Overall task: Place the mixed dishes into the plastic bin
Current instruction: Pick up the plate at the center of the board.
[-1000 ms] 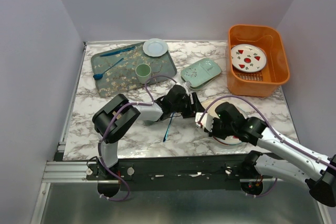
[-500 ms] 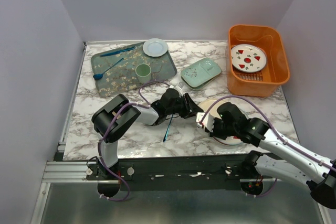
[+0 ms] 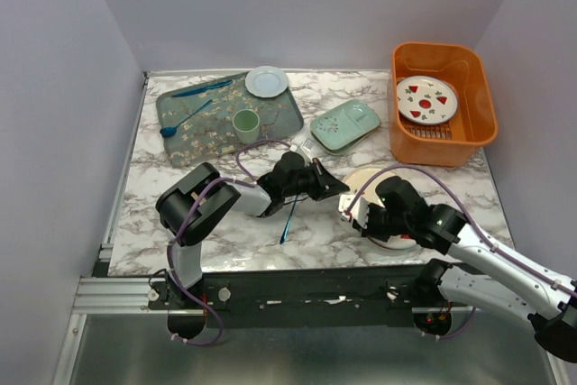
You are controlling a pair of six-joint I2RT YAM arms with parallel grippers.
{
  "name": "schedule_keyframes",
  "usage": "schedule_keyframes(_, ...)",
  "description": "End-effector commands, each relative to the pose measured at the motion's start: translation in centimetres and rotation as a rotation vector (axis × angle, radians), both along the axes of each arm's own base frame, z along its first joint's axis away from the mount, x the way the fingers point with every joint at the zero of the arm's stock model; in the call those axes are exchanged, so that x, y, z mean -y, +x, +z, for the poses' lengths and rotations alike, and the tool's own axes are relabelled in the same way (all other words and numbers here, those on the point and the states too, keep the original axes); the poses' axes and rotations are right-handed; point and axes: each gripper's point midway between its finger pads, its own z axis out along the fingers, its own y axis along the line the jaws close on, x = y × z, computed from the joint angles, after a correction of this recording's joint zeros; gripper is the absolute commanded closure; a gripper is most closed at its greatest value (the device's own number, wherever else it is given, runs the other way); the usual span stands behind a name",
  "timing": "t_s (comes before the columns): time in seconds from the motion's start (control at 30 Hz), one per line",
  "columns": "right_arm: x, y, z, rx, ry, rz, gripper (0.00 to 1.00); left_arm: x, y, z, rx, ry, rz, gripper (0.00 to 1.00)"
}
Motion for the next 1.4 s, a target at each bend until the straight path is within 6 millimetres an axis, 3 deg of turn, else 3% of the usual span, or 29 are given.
schedule_keyframes(0.0, -1.6, 0.5, 2.2, 0.057, 0.089, 0.048, 1.0, 1.0, -1.4, 6.4, 0.109, -0.15, -0.081, 1.0)
schedule_keyframes(0.1, -1.4, 0.8, 2.6, 0.073, 0.095, 0.034, 0.96, 0.8, -1.4, 6.9, 0.124, -0.158, -0.077, 1.0)
schedule_keyframes(0.33, -0.7, 1.9, 4.7, 0.117, 0.159, -0.04, 0.48, 0.0, -1.3, 9.0, 0.164, -0.208, -0.066, 1.0)
schedule_keyframes(0.37, -0.5, 2.3, 5.4, 0.13, 0.174, -0.058, 0.37, -0.2, -1.3, 9.3, 0.17, -0.213, -0.063, 1.0)
schedule_keyframes(0.43, -0.4, 2.5, 6.5, 0.144, 0.208, -0.08, 0.29, -0.4, -1.2, 10.1, 0.184, -0.223, -0.059, 1.0)
schedule_keyframes(0.47, -0.1, 2.9, 7.1, 0.15, 0.223, -0.102, 0.19, -0.6, -1.0, 10.2, 0.187, -0.224, -0.053, 1.0)
schedule_keyframes(0.6, 0.4, 3.9, 11.0, 0.187, 0.315, -0.164, 0.06, -1.3, -0.8, 11.0, 0.203, -0.231, -0.038, 1.0)
schedule_keyframes(0.73, 1.3, 5.4, 13.8, 0.17, 0.394, -0.293, 0.04, -2.1, -0.6, 12.1, 0.236, -0.238, -0.019, 1.0)
schedule_keyframes(0.97, 3.6, 8.6, 16.2, 0.032, 0.542, -0.515, 0.02, -4.4, 0.2, 13.5, 0.291, -0.229, 0.035, 1.0)
schedule_keyframes(1.0, 5.2, 10.0, 15.8, -0.003, 0.557, -0.597, 0.02, -4.6, 0.2, 13.6, 0.295, -0.228, 0.037, 1.0)
schedule_keyframes(1.07, 5.4, 10.4, 16.0, -0.107, 0.628, -0.614, 0.02, -5.4, 0.4, 13.9, 0.308, -0.231, 0.053, 1.0)
schedule_keyframes(1.1, 6.9, 11.2, 16.2, -0.122, 0.657, -0.669, 0.02, -5.6, 0.5, 14.0, 0.311, -0.234, 0.059, 1.0)
schedule_keyframes(1.2, 8.1, 12.3, 15.2, -0.241, 0.719, -0.723, 0.03, -6.9, 0.8, 14.5, 0.332, -0.234, 0.089, 1.0)
schedule_keyframes(1.37, 8.2, 13.0, 13.4, -0.434, 0.792, -0.76, 0.04, -8.8, 1.1, 15.3, 0.379, -0.218, 0.131, 1.0)
